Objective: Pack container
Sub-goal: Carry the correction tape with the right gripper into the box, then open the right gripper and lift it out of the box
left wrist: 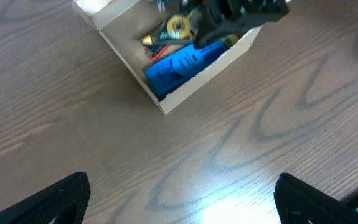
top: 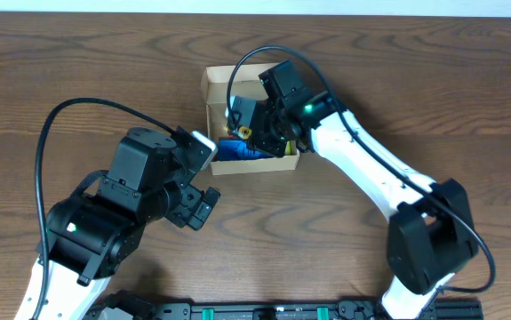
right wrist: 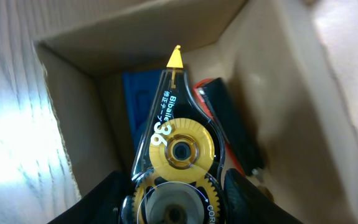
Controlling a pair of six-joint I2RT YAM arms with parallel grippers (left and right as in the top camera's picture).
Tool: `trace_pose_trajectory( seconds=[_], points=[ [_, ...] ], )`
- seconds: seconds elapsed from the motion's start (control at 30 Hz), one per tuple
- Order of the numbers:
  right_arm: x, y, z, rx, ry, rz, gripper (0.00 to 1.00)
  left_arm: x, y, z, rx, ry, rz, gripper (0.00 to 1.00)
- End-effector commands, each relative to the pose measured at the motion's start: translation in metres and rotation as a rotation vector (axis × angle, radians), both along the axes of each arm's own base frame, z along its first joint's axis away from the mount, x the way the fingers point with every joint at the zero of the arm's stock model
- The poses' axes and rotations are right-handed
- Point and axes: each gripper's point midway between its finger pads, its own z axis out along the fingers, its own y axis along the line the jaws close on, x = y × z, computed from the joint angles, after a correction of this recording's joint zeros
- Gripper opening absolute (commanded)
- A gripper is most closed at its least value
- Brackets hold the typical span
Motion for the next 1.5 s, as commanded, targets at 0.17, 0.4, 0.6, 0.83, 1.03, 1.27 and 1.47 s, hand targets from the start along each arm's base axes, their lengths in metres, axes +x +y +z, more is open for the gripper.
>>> trace_pose_trajectory(
  seconds=[0.17,0.4,0.6,0.83,1.03,1.27,1.47],
  points=[
    [-0.006,0.014,-0.025,-0.003,-0.018,0.207,0.51,0.001,0.0,0.004,-0.01,-0.004,0.008,0.95],
    [-0.004,0.023,-0.035,0.027,-0.02,0.244,0.52,0.001,0.0,0.004,-0.01,-0.004,0.008,0.95],
    [-0.002,0.025,-0.037,0.029,-0.021,0.243,0.64,0.001,0.0,0.004,-0.01,-0.004,0.008,0.95],
    [0.007,0.028,-0.027,0.056,-0.032,0.17,0.78,0.001,0.0,0.004,-0.01,-0.004,0.008,0.95],
    [0.025,0.023,0.035,0.139,-0.107,0.05,0.74,0.001,0.0,0.004,-0.01,-0.004,0.008,0.95],
    [0.036,-0.021,0.117,0.183,-0.238,-0.144,0.72,0.001,0.0,0.004,-0.01,-0.004,0.008,0.95],
    [0.032,-0.089,0.14,0.137,-0.217,-0.358,0.73,0.001,0.0,0.004,-0.01,-0.004,0.008,0.95]
  ],
)
